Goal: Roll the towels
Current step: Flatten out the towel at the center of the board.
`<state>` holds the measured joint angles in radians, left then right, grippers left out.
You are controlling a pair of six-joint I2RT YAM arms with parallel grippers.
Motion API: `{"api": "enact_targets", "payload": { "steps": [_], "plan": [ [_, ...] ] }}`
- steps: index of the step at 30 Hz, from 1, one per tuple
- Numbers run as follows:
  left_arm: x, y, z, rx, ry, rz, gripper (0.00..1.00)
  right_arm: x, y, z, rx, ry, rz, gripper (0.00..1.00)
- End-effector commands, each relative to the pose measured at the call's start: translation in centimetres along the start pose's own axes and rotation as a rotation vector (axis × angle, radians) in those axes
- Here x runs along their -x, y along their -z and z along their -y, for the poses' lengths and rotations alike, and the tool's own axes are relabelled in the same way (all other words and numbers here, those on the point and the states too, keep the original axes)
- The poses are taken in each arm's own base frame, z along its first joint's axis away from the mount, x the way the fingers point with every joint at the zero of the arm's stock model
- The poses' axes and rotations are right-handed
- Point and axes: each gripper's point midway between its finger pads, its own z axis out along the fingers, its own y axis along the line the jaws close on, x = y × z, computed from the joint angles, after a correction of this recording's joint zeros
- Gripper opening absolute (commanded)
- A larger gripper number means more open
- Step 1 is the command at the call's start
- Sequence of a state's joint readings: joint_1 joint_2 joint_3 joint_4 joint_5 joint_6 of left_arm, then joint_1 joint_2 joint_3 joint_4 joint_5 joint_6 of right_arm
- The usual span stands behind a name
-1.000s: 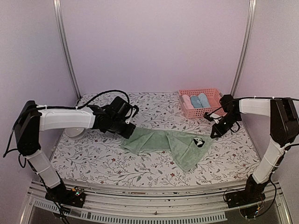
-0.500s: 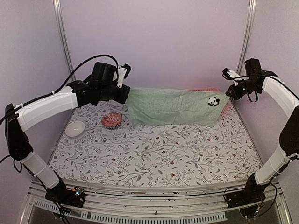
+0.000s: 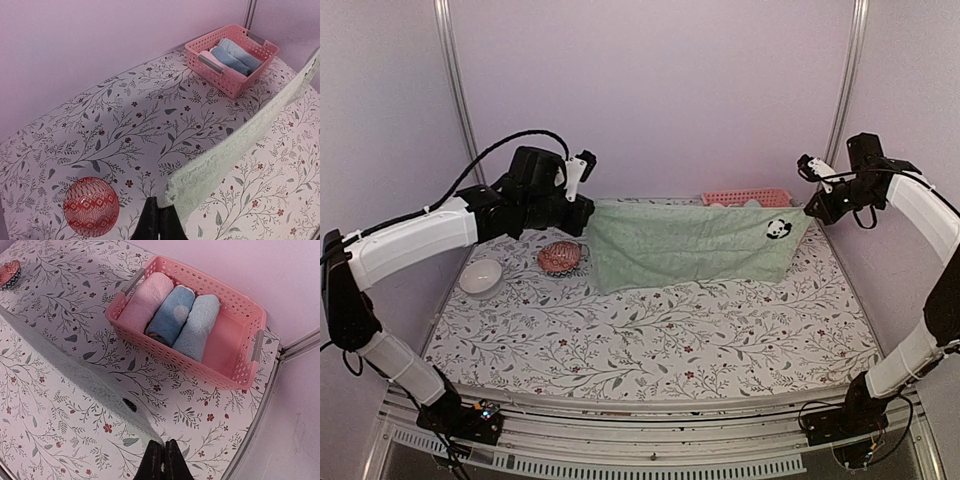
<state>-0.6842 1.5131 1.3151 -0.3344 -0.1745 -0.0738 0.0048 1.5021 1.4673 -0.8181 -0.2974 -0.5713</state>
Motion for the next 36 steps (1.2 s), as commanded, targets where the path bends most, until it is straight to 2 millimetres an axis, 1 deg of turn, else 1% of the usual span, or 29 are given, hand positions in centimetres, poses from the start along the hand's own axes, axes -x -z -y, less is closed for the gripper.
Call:
{"api": "enact_targets", "payload": {
  "steps": [1, 3, 6, 9, 12, 14, 17, 19, 21, 22, 24, 27, 29, 32, 33, 34, 35, 36],
  "plan": [
    [1.5, 2.5, -0.2, -0.041, 0.041, 0.070, 0.00, 0.1, 3.3, -1.8, 0.023, 0.035, 0.060, 0.03],
    [1.4, 3.5, 0.4, -0.076, 0.043, 0.084, 0.00, -0.3, 4.6, -3.0, 0.047, 0.057, 0.073, 0.03],
    [1.2, 5.7, 1.9, -0.152, 0.030, 0.123, 0.00, -0.9, 7.2, -5.4, 0.086, 0.109, 0.112, 0.03],
    [0.9, 8.6, 3.9, -0.216, -0.004, 0.170, 0.00, -1.6, 10.4, -7.8, 0.105, 0.175, 0.157, 0.03],
    [0.4, 11.9, 5.9, -0.264, -0.016, 0.210, 0.00, -2.9, 12.9, -10.3, 0.134, 0.235, 0.182, 0.03],
    [-0.4, 13.0, 6.4, -0.282, 0.013, 0.206, 0.00, -4.1, 13.4, -11.2, 0.145, 0.253, 0.167, 0.03],
    [-2.3, 12.7, 6.8, -0.304, 0.062, 0.164, 0.00, -6.1, 12.7, -11.5, 0.149, 0.248, 0.100, 0.03],
    [-3.6, 11.6, 6.9, -0.295, 0.072, 0.127, 0.00, -7.2, 11.7, -11.4, 0.163, 0.240, 0.057, 0.03],
    [-4.8, 9.6, 6.3, -0.237, 0.083, 0.078, 0.00, -8.4, 9.6, -11.3, 0.193, 0.224, 0.006, 0.03],
    [-5.4, 8.2, 5.6, -0.197, 0.096, 0.042, 0.00, -8.9, 8.4, -10.9, 0.199, 0.212, -0.018, 0.03],
    [-7.2, 4.9, 3.7, -0.118, 0.155, -0.057, 0.00, -9.8, 5.8, -9.9, 0.206, 0.177, -0.079, 0.03],
    [-9.9, -0.2, 1.7, -0.065, 0.232, -0.187, 0.00, -10.7, 1.3, -8.1, 0.218, 0.128, -0.161, 0.03],
    [-10.7, -3.4, 1.1, -0.044, 0.237, -0.221, 0.00, -10.3, -1.9, -6.2, 0.199, 0.101, -0.181, 0.03],
    [-10.7, -8.0, 0.0, -0.009, 0.237, -0.254, 0.00, -7.8, -6.3, -2.5, 0.140, 0.044, -0.162, 0.04],
    [-10.5, -9.4, -0.4, 0.002, 0.235, -0.265, 0.00, -7.0, -7.8, -1.5, 0.137, 0.019, -0.159, 0.09],
    [-10.7, -10.8, -0.8, 0.017, 0.234, -0.286, 0.02, -6.4, -9.2, -0.7, 0.133, 0.004, -0.160, 0.14],
    [-10.9, -12.0, -1.2, 0.030, 0.234, -0.310, 0.12, -6.3, -10.7, 0.1, 0.132, -0.026, -0.175, 0.22],
    [-11.6, -13.2, -1.4, 0.043, 0.230, -0.349, 0.21, -6.3, -11.9, 0.5, 0.134, -0.045, -0.193, 0.26]
  ]
}}
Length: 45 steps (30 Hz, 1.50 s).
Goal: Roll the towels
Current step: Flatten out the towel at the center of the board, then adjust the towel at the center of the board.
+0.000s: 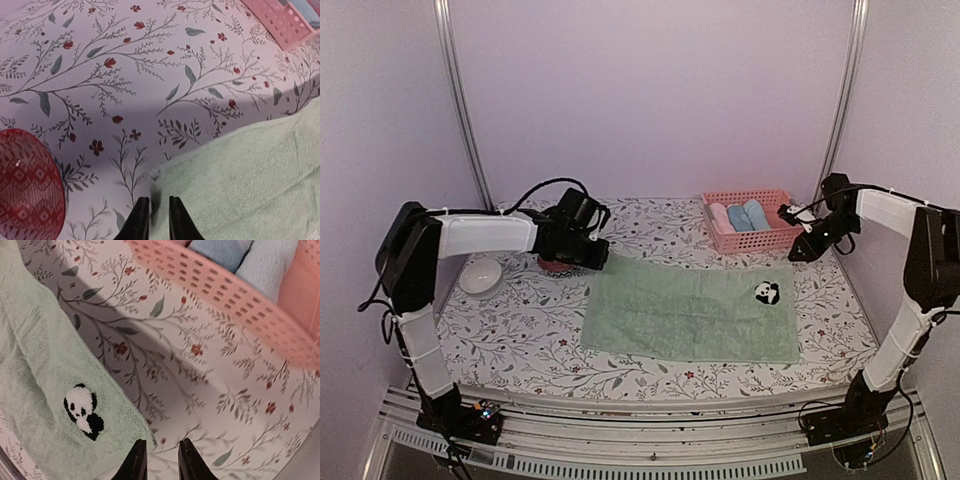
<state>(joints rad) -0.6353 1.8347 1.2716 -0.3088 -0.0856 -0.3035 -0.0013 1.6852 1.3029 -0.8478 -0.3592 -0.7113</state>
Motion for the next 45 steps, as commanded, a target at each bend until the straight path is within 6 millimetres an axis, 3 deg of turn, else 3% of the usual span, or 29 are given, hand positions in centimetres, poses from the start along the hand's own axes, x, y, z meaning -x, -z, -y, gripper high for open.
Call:
{"api": "enact_targets", "payload": {
  "steps": [1, 3, 5, 8, 11, 15, 19, 25, 30, 34, 39, 41, 45],
  "plan": [
    [2.7, -3.6, -1.7, 0.062, 0.021, -0.034, 0.28, 4.7, -2.3, 5.9, -0.111, -0.070, 0.061, 0.28],
    [2.6, -3.9, -1.8, 0.082, 0.016, -0.062, 0.37, 4.5, -3.0, 5.9, -0.104, -0.084, 0.045, 0.33],
    [2.3, -2.8, -1.2, 0.066, 0.009, -0.055, 0.43, 4.2, -2.3, 5.2, -0.108, -0.088, 0.055, 0.39],
    [1.7, -0.1, -0.5, 0.043, 0.001, -0.038, 0.44, 3.2, -0.1, 2.2, -0.065, -0.068, 0.072, 0.40],
    [-1.4, 1.5, 0.3, 0.002, -0.002, -0.105, 0.41, 0.9, 0.7, -2.4, 0.006, 0.020, 0.042, 0.40],
    [-6.6, 3.0, 0.6, -0.038, 0.005, -0.232, 0.29, -4.4, 0.0, -7.6, 0.082, 0.175, -0.065, 0.40],
    [-11.2, 3.2, 1.7, -0.127, 0.021, -0.354, 0.25, -8.3, -1.3, -10.4, 0.133, 0.246, -0.162, 0.38],
    [-15.5, 2.3, 2.7, -0.152, -0.003, -0.456, 0.25, -9.9, -2.4, -11.8, 0.191, 0.286, -0.198, 0.37],
    [-19.9, 2.4, 1.4, -0.062, 0.034, -0.559, 0.25, -11.0, -3.6, -13.0, 0.258, 0.296, -0.235, 0.37],
    [-23.5, 3.4, 0.0, 0.026, 0.060, -0.629, 0.25, -13.3, -4.3, -13.2, 0.278, 0.305, -0.326, 0.35],
    [-26.4, 4.7, -0.3, 0.053, 0.090, -0.668, 0.25, -15.3, -4.4, -12.7, 0.251, 0.356, -0.398, 0.35],
    [-26.5, 5.0, 0.0, 0.056, 0.086, -0.661, 0.24, -15.7, -4.6, -12.2, 0.230, 0.369, -0.421, 0.35],
    [-23.0, 5.8, 1.3, 0.034, 0.080, -0.558, 0.22, -15.9, -4.9, -11.6, 0.202, 0.367, -0.442, 0.34]
  ]
}}
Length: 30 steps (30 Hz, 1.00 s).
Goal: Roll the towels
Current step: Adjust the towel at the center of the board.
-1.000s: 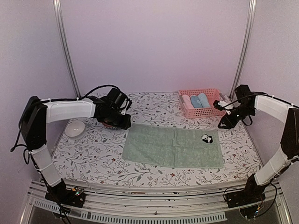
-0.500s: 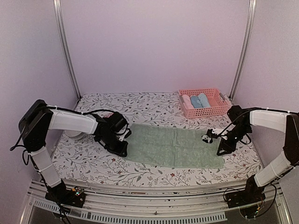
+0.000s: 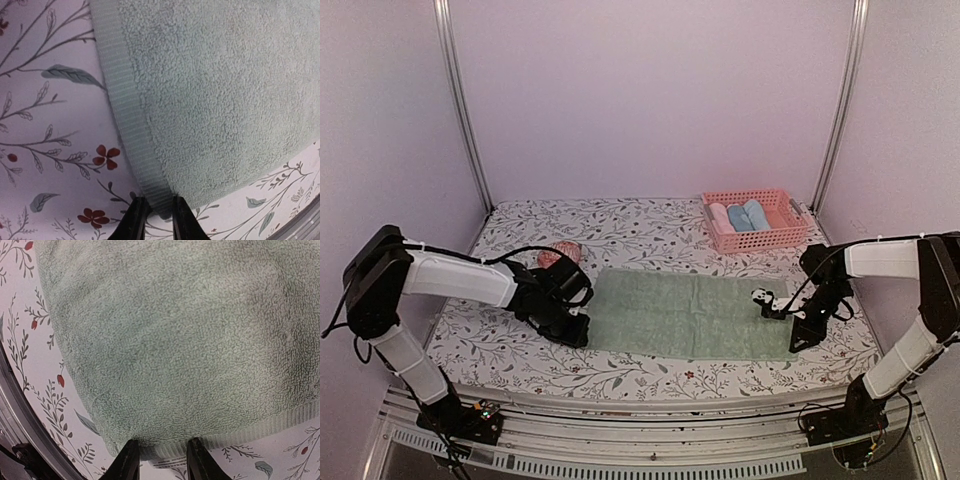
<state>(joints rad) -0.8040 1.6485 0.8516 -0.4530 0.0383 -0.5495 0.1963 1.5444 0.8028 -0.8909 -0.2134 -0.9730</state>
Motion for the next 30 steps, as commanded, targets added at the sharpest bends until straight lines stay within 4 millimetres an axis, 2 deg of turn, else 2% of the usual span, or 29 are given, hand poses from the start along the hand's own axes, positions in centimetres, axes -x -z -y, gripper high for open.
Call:
{"api": "enact_targets", "payload": {
  "steps": [1, 4, 9, 11, 17, 19, 24, 30],
  "plan": [
    [-3.3, 0.7, -1.3, 0.092, 0.016, -0.112, 0.22, -0.9, -0.6, 0.9, -0.039, 0.019, -0.065, 0.34],
    [-1.9, 1.7, -1.7, 0.123, 0.021, -0.077, 0.24, -0.9, -0.4, 1.0, -0.045, 0.011, -0.067, 0.34],
    [-2.5, 1.3, -2.7, 0.098, 0.103, -0.110, 0.32, -0.6, -0.1, 0.8, -0.044, 0.005, -0.044, 0.34],
    [-2.2, 1.5, -2.4, 0.062, 0.116, -0.100, 0.32, -0.6, -0.2, 0.7, -0.043, 0.004, -0.040, 0.34],
    [0.9, 3.8, -0.7, -0.020, 0.149, 0.015, 0.34, -0.6, -0.3, 0.7, -0.042, 0.006, -0.039, 0.34],
    [1.4, 3.9, 0.0, -0.075, 0.161, 0.026, 0.36, -0.5, -0.3, 0.7, -0.043, 0.010, -0.032, 0.34],
    [0.4, 2.3, 0.4, -0.098, 0.174, -0.048, 0.31, -0.4, -0.6, 0.8, -0.038, 0.008, -0.027, 0.35],
    [-1.4, 0.6, 0.7, -0.091, 0.152, -0.134, 0.30, -0.5, -1.1, 0.7, -0.035, 0.005, -0.027, 0.34]
  ]
}}
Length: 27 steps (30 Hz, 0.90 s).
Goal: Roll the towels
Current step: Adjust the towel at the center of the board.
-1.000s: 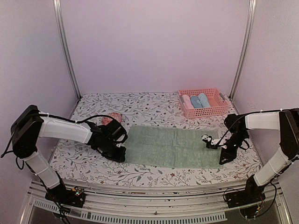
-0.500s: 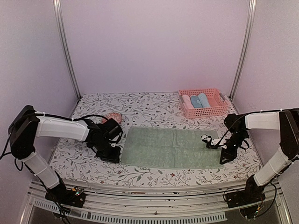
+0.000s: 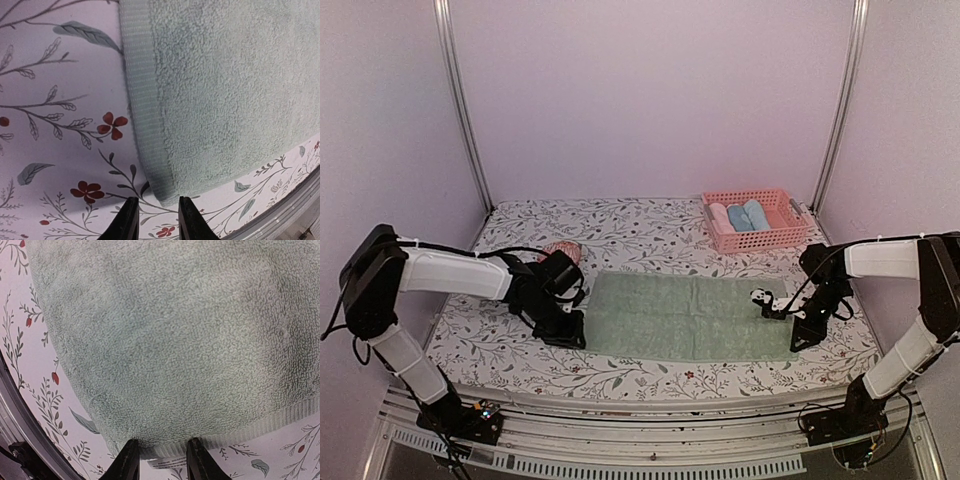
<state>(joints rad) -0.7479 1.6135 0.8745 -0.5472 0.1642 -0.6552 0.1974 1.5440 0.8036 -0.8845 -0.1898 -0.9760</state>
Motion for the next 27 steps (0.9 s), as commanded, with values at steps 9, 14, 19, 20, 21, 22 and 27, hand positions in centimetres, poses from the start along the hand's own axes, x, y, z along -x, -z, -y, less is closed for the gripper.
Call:
{"api": "enact_targets", "payload": {
  "steps": [9, 14, 19, 20, 21, 22, 27],
  "plan": [
    [-5.8, -2.5, -5.6, 0.272, 0.023, -0.172, 0.10, -0.9, -1.5, 0.5, -0.028, 0.004, -0.038, 0.34],
    [-8.8, -2.8, -6.2, 0.267, 0.054, -0.209, 0.03, -0.8, -1.8, 0.7, -0.012, 0.012, -0.048, 0.35],
    [-10.6, -2.8, -6.3, 0.272, 0.071, -0.218, 0.02, -1.1, -1.5, 0.2, 0.002, 0.042, -0.063, 0.37],
    [-10.9, -2.8, -6.2, 0.267, 0.072, -0.219, 0.02, -1.1, -1.4, 0.0, 0.004, 0.053, -0.066, 0.37],
    [-11.1, -2.9, -5.9, 0.259, 0.073, -0.223, 0.01, -1.2, -1.3, -0.1, 0.004, 0.060, -0.069, 0.38],
    [-11.3, -2.9, -5.7, 0.257, 0.072, -0.223, 0.01, -1.3, -1.2, -0.3, 0.001, 0.069, -0.075, 0.38],
    [-12.1, -2.9, -4.4, 0.235, 0.054, -0.236, 0.01, -1.2, -0.4, -0.6, -0.007, 0.090, -0.076, 0.40]
  ]
}}
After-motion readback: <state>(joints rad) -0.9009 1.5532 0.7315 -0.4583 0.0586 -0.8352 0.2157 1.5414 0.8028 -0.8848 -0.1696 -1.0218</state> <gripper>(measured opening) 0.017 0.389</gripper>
